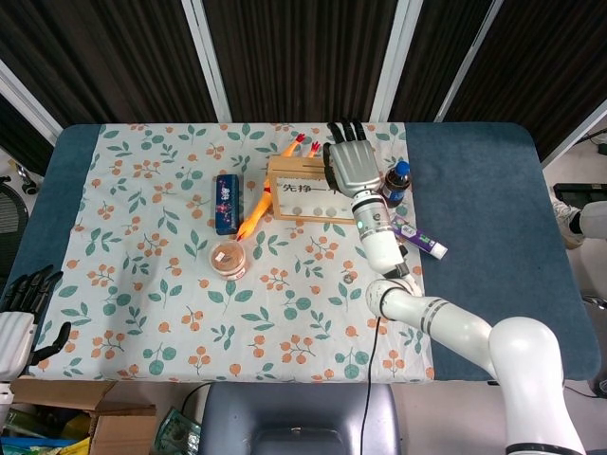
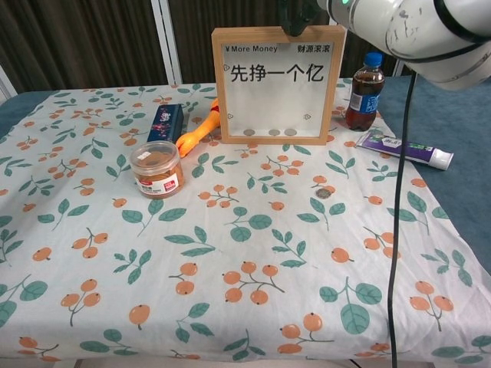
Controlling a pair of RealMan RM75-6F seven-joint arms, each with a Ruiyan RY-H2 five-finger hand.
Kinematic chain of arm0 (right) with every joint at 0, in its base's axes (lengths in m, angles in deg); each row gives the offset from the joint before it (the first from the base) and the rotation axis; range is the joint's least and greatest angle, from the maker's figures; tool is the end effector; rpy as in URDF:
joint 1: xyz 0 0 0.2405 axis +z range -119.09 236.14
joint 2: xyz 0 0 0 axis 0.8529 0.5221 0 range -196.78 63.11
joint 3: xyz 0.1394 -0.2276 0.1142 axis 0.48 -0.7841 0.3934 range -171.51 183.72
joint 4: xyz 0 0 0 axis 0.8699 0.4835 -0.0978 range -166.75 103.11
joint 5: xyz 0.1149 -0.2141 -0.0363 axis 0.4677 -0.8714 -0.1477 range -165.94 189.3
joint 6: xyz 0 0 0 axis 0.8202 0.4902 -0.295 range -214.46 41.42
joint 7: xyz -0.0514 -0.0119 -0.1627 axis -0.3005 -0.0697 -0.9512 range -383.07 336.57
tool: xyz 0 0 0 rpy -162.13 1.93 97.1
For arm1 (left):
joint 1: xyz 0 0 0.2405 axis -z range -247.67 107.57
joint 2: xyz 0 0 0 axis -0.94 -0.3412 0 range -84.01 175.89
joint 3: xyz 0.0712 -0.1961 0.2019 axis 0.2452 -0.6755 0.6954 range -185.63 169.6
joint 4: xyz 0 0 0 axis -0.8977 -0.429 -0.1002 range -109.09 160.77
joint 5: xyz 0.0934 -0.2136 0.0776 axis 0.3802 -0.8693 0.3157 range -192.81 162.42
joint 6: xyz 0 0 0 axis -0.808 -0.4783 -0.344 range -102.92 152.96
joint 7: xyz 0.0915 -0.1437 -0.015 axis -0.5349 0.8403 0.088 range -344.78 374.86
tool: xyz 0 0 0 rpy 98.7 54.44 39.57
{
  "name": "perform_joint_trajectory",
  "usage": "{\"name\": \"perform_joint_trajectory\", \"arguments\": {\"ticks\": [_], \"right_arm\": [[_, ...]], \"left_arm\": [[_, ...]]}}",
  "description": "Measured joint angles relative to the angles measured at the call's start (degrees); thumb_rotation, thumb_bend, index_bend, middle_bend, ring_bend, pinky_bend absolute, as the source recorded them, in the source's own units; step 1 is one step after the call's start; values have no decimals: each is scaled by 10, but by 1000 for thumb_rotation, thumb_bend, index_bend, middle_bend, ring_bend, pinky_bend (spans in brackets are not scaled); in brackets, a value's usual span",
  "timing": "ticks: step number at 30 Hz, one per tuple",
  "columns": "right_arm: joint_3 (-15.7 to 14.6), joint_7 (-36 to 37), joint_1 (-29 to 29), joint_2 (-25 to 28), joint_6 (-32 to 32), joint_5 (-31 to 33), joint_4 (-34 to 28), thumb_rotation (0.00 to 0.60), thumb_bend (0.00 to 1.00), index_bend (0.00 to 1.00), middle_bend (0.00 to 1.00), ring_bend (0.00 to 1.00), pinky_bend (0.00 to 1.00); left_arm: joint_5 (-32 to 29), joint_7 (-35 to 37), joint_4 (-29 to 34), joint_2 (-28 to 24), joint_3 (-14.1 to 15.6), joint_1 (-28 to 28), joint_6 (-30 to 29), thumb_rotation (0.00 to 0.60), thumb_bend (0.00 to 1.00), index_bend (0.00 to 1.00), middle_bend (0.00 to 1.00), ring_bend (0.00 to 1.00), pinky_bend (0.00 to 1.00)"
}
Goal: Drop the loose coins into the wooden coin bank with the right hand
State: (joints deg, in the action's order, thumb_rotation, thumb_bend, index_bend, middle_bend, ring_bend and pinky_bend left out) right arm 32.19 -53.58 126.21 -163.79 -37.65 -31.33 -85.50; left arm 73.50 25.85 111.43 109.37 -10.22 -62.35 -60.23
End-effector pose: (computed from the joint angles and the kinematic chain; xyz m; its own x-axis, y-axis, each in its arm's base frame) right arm -0.0425 -0.5808 0.0013 0.4834 0.0435 0.8743 -0.8537 -0.1976 0.4818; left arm -0.3660 0.2313 0.1555 0.3447 -0.0074 0.9387 0.9344 -0.0924 -0.3439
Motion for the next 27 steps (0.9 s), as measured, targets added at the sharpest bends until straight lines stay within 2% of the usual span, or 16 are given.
{"name": "perform_joint_trajectory", "arguments": {"ticks": [9, 15, 21, 24, 27], "right_arm": [[-3, 15, -2, 6, 7, -14, -7, 600, 598, 572, 212, 0, 13], [-1, 56, -15, 25, 36, -53, -57, 600, 570, 530, 195, 0, 13], [-24, 112, -67, 74, 97, -141, -194, 600, 518, 525, 195, 0, 13], [-56, 133, -113, 105, 137, -193, -284, 600, 515, 532, 195, 0, 13], [-108, 152, -168, 131, 174, -247, -357, 600, 515, 538, 195, 0, 13]], "left_arm": [[1, 1, 0, 0, 0, 0, 0, 600, 426, 0, 0, 0, 0], [2, 2, 0, 0, 0, 0, -1, 600, 426, 0, 0, 0, 0], [5, -1, 1, 0, 1, -2, -6, 600, 426, 0, 0, 0, 0], [7, -5, 3, 1, 2, -2, -7, 600, 428, 0, 0, 0, 0], [12, -6, 5, 1, 4, -3, -11, 600, 426, 0, 0, 0, 0]]}}
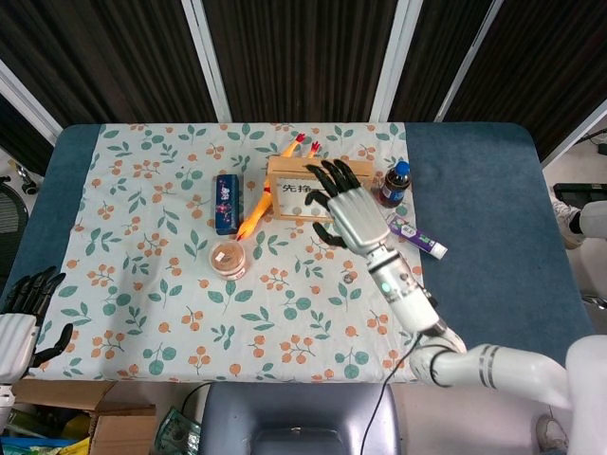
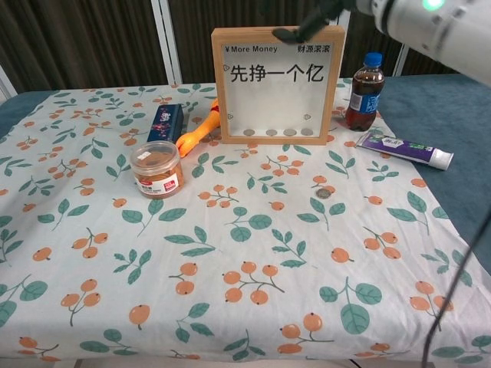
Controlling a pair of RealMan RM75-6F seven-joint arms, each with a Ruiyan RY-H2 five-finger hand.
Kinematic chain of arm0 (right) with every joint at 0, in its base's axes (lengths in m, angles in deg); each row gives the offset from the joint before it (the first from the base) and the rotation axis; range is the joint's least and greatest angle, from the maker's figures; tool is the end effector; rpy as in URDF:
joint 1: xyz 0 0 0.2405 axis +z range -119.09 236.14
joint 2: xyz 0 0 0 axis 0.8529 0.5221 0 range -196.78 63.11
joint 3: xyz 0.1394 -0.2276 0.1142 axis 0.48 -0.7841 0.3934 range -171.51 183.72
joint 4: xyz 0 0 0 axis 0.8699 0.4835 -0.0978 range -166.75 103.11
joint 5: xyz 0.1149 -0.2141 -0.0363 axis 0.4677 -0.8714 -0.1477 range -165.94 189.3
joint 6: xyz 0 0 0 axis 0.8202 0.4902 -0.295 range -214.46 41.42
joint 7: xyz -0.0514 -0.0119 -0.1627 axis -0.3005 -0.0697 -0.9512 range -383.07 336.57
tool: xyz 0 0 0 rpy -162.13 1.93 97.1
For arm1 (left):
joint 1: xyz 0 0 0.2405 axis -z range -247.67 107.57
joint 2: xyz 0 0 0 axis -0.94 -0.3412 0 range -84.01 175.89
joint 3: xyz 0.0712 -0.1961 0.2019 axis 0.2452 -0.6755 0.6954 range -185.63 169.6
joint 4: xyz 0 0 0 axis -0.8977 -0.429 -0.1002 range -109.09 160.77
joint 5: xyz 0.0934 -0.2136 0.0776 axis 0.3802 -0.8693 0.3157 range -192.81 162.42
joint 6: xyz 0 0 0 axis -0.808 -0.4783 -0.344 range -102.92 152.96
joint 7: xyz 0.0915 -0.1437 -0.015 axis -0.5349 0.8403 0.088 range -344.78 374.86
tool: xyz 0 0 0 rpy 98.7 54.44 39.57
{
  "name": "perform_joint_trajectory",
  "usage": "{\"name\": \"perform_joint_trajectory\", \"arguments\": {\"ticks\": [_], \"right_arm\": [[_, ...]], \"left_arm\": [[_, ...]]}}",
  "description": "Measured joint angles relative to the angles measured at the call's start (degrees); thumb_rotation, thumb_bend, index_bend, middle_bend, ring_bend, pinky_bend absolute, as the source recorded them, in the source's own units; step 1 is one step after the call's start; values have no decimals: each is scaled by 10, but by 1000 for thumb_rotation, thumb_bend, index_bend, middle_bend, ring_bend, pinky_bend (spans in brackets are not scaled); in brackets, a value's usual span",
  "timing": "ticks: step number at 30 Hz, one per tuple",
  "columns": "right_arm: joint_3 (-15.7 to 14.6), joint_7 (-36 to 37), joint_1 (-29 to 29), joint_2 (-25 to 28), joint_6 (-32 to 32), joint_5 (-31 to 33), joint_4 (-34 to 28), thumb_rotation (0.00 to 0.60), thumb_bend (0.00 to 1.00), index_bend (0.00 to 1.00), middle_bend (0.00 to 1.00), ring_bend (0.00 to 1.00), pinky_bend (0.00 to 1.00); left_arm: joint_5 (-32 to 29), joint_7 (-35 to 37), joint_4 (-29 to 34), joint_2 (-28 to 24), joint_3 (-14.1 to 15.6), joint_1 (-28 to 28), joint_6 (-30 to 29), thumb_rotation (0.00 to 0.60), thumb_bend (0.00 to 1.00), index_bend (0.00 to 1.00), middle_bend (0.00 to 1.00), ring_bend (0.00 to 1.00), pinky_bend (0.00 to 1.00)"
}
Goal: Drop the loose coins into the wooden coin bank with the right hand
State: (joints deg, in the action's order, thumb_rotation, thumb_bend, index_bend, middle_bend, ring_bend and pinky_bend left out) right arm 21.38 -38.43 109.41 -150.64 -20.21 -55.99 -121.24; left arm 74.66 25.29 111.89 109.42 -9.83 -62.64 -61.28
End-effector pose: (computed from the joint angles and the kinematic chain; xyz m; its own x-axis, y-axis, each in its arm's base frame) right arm -0.0669 -0.4347 0.0156 0.2937 0.0293 0.9554 -0.8245 -0.4980 0.2687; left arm -0.3615 0.2272 0.1540 0.3464 -0.0132 0.9380 0.9318 -0.1106 -0.3457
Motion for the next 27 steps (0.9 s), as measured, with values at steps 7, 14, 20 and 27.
{"name": "perform_joint_trajectory", "arguments": {"ticks": [7, 14, 20, 27], "right_arm": [[-102, 68, -90, -9, 51, -92, 13, 600, 515, 528, 195, 0, 13], [-145, 126, -128, -75, 39, -115, 151, 600, 519, 557, 195, 0, 13], [-167, 138, -139, -132, 17, -147, 265, 600, 521, 570, 195, 0, 13], [-164, 154, -150, -164, -2, -160, 334, 600, 521, 570, 195, 0, 13]], "left_arm": [[-1, 0, 0, -1, 0, -1, 0, 600, 427, 0, 0, 0, 0], [-1, 7, -1, -2, 0, -2, -3, 600, 427, 0, 0, 0, 0], [-2, 14, -3, -4, -1, -5, -9, 600, 427, 0, 0, 0, 0], [-2, 18, -4, -5, -2, -7, -11, 600, 427, 0, 0, 0, 0]]}}
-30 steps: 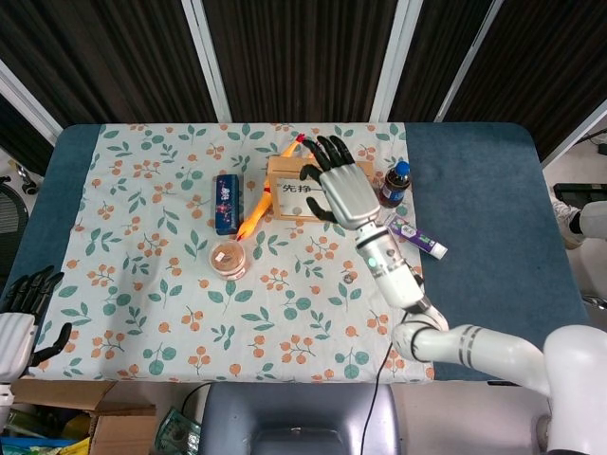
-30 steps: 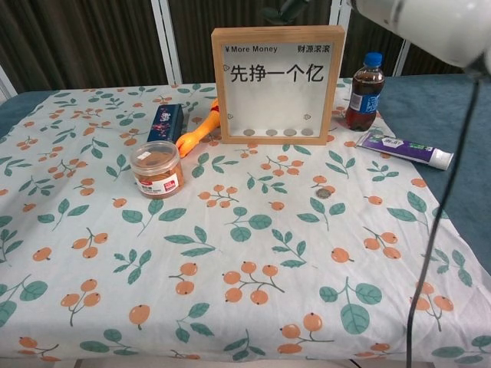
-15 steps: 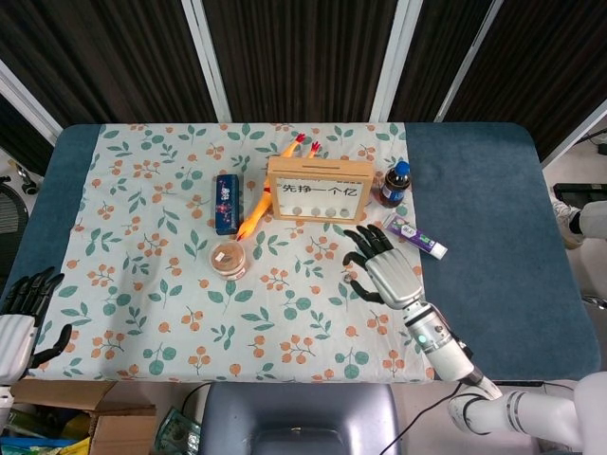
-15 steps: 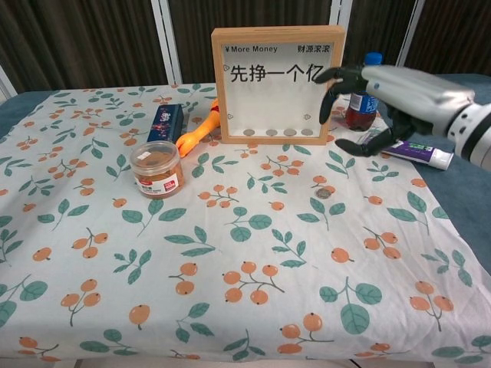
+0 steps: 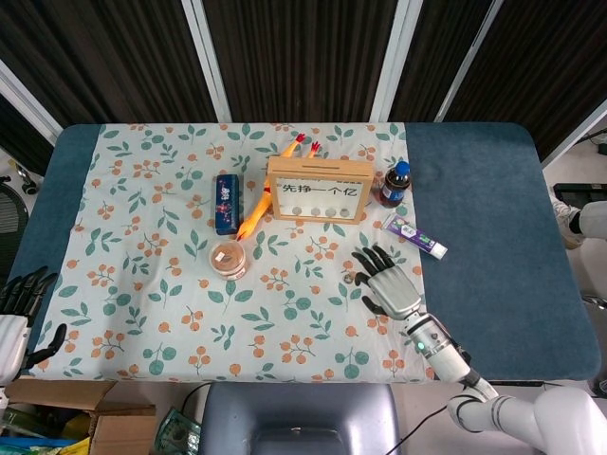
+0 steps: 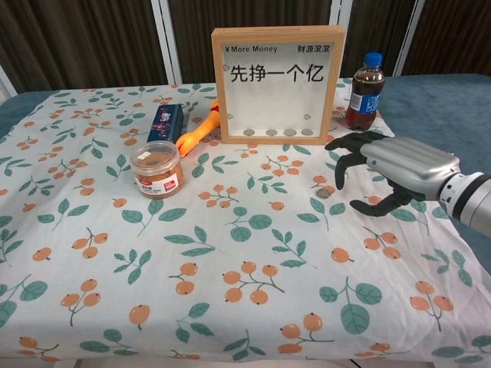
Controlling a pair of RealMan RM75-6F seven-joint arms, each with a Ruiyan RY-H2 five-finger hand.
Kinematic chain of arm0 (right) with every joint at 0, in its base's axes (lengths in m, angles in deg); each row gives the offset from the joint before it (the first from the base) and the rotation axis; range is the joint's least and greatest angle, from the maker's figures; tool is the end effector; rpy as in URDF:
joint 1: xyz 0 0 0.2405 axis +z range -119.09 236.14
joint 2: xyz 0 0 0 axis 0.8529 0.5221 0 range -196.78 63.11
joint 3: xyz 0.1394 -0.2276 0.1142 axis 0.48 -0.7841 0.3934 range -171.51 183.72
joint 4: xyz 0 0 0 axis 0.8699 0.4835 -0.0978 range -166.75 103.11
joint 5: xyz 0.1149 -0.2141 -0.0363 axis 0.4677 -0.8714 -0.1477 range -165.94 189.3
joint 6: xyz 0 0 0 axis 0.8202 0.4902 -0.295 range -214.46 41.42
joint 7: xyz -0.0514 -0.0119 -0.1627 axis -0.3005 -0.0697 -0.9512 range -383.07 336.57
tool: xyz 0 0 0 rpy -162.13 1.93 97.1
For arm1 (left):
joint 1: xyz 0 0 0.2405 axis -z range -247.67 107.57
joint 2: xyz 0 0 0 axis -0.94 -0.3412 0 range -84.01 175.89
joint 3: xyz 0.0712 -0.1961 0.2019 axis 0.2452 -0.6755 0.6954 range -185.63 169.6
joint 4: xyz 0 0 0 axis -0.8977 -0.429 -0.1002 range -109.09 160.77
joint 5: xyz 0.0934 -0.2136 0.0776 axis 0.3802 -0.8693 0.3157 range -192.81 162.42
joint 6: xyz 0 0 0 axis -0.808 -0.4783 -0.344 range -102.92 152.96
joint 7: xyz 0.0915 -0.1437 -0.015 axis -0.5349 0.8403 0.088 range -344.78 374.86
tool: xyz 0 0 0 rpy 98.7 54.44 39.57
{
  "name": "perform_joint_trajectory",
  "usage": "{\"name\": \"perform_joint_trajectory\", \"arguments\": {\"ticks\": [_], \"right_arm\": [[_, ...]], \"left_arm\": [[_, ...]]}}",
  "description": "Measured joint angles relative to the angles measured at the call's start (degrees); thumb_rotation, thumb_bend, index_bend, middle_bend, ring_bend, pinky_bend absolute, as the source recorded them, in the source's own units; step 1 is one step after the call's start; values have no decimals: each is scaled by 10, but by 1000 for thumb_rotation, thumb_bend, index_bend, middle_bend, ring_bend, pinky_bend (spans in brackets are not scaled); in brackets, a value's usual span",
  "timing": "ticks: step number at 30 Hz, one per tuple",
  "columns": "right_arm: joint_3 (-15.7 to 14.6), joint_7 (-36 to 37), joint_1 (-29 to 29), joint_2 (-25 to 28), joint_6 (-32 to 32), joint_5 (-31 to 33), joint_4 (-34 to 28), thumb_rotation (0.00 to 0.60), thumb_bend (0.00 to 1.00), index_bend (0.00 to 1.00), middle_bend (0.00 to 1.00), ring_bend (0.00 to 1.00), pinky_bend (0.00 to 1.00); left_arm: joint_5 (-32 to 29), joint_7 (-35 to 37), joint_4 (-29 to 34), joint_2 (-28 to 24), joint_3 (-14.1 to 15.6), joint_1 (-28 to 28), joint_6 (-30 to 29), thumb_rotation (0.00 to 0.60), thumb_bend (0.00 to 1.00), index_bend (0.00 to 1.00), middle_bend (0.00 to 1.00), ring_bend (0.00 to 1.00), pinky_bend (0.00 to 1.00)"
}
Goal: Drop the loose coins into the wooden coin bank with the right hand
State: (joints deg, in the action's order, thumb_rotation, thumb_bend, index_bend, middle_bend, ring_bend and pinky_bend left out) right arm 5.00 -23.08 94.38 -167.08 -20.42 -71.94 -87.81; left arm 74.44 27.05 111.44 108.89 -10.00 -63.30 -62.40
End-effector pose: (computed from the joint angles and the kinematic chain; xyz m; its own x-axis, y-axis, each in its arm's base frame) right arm -0.2588 -0.3726 -0.0953 0.5086 -0.1474 0.8483 -0.7978 -0.4511 0.3999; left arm -0.3651 0.2240 0.1623 0.3312 -0.0308 0.9430 0.9377 -0.0999 -0.3326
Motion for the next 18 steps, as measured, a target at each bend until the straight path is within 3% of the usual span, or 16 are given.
{"name": "perform_joint_trajectory", "arguments": {"ticks": [18], "right_arm": [[48, -7, 28, -37, -66, 11, 59, 600, 521, 576, 195, 0, 13]], "left_arm": [[-4, -4, 0, 1, -3, 1, 4, 600, 427, 0, 0, 0, 0]]}}
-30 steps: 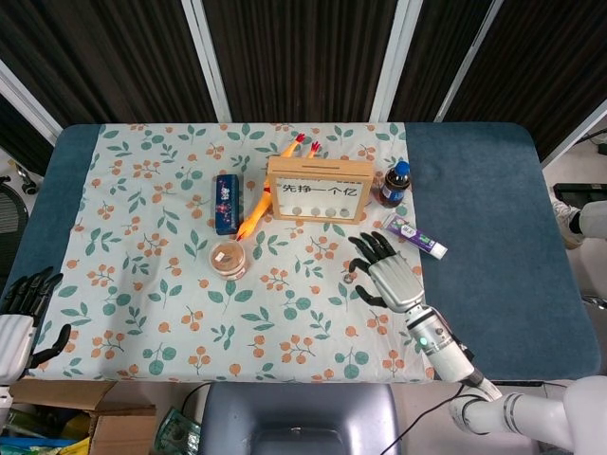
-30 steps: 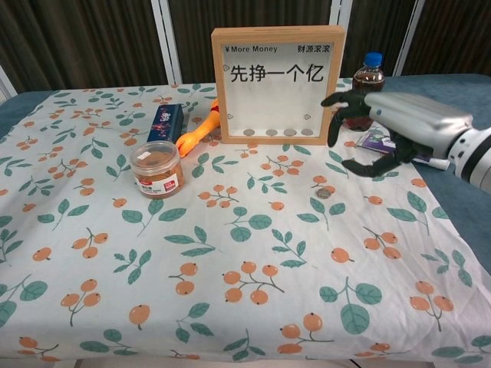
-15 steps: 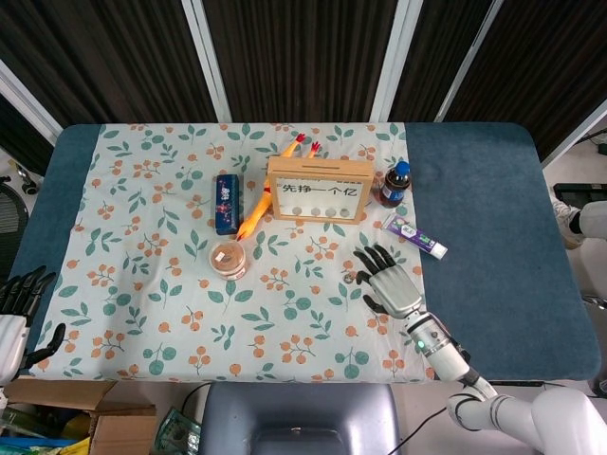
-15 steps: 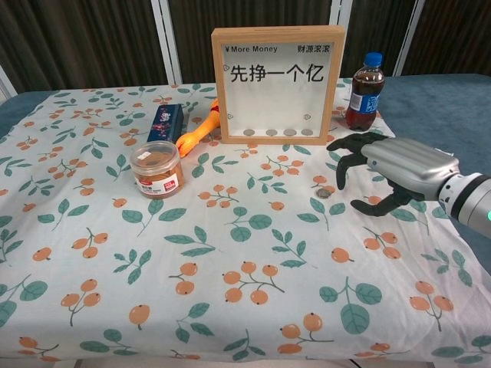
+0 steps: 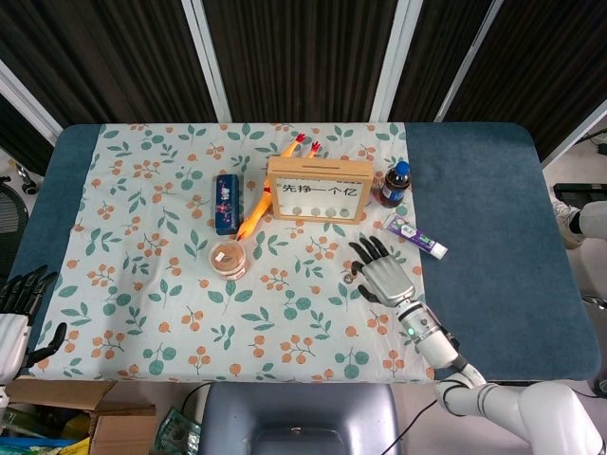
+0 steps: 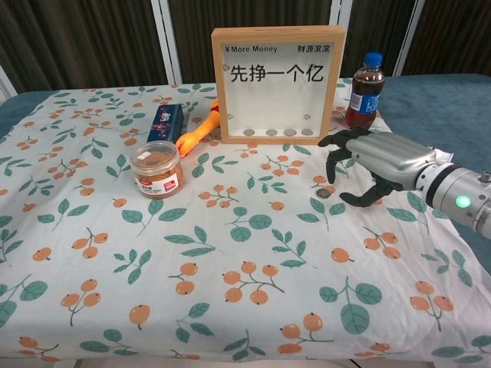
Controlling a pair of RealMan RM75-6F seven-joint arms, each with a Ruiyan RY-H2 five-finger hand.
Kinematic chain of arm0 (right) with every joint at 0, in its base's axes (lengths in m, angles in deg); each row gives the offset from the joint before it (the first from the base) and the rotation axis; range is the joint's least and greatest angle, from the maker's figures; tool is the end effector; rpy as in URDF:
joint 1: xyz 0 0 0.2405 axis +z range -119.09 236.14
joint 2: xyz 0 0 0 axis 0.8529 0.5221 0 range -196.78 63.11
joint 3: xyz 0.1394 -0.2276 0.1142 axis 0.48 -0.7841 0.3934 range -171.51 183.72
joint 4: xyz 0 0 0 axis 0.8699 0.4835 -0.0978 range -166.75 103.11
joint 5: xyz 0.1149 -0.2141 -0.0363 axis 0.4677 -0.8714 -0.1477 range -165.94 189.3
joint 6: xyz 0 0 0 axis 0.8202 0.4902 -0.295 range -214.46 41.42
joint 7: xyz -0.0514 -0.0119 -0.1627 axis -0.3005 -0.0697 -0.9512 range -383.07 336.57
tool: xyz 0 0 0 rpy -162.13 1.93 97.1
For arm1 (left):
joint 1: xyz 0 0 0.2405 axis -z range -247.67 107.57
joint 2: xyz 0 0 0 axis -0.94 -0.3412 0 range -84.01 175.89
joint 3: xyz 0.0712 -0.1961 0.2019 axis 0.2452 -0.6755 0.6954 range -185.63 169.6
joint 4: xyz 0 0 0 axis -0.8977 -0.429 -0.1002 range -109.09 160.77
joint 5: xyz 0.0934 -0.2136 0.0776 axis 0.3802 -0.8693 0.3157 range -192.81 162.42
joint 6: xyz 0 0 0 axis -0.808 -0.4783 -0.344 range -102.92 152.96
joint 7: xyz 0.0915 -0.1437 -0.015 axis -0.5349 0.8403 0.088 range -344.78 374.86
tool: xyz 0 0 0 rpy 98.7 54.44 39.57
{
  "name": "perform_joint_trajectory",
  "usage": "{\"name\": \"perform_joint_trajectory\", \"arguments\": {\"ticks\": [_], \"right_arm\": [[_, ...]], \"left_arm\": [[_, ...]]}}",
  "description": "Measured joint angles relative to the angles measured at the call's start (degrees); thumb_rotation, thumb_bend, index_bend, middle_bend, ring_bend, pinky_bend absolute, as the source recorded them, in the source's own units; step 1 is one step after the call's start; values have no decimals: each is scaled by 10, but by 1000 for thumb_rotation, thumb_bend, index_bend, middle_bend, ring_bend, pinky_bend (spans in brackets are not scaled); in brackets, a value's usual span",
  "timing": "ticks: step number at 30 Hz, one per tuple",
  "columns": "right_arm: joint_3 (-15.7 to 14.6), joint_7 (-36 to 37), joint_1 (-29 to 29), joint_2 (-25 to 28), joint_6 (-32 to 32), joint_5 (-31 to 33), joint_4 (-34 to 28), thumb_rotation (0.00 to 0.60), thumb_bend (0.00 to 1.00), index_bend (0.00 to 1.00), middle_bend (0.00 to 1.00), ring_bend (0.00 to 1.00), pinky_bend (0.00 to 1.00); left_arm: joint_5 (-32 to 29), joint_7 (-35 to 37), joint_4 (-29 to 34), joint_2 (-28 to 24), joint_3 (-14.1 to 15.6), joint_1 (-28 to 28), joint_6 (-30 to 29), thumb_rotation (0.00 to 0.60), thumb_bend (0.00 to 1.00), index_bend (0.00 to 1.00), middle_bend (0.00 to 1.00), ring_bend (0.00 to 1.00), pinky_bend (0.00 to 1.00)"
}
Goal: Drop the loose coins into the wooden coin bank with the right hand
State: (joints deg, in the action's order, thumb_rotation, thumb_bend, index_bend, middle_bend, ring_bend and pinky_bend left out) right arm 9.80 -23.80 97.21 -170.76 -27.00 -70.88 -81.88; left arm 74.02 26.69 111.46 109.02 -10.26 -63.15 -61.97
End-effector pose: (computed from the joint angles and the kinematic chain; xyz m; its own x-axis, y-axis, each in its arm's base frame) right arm -0.2481 -0.4055 -0.1101 0.5362 -0.1578 0.8292 -0.7951 -0.4242 0.4334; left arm -0.3655 0.2261 0.1616 0.3343 -0.0306 0.9420 0.9372 -0.0942 -0.3357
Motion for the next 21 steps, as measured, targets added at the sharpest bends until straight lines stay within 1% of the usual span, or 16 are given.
{"name": "perform_joint_trajectory", "arguments": {"ticks": [7, 21], "right_arm": [[7, 4, 7, -16, -17, 2, 18, 600, 521, 576, 195, 0, 13], [11, 6, 12, -25, -28, 0, 27, 600, 521, 578, 195, 0, 13]], "left_arm": [[1, 3, -1, -1, 0, -1, -1, 600, 427, 0, 0, 0, 0], [1, 4, -1, -1, 0, -1, -1, 600, 427, 0, 0, 0, 0]]}}
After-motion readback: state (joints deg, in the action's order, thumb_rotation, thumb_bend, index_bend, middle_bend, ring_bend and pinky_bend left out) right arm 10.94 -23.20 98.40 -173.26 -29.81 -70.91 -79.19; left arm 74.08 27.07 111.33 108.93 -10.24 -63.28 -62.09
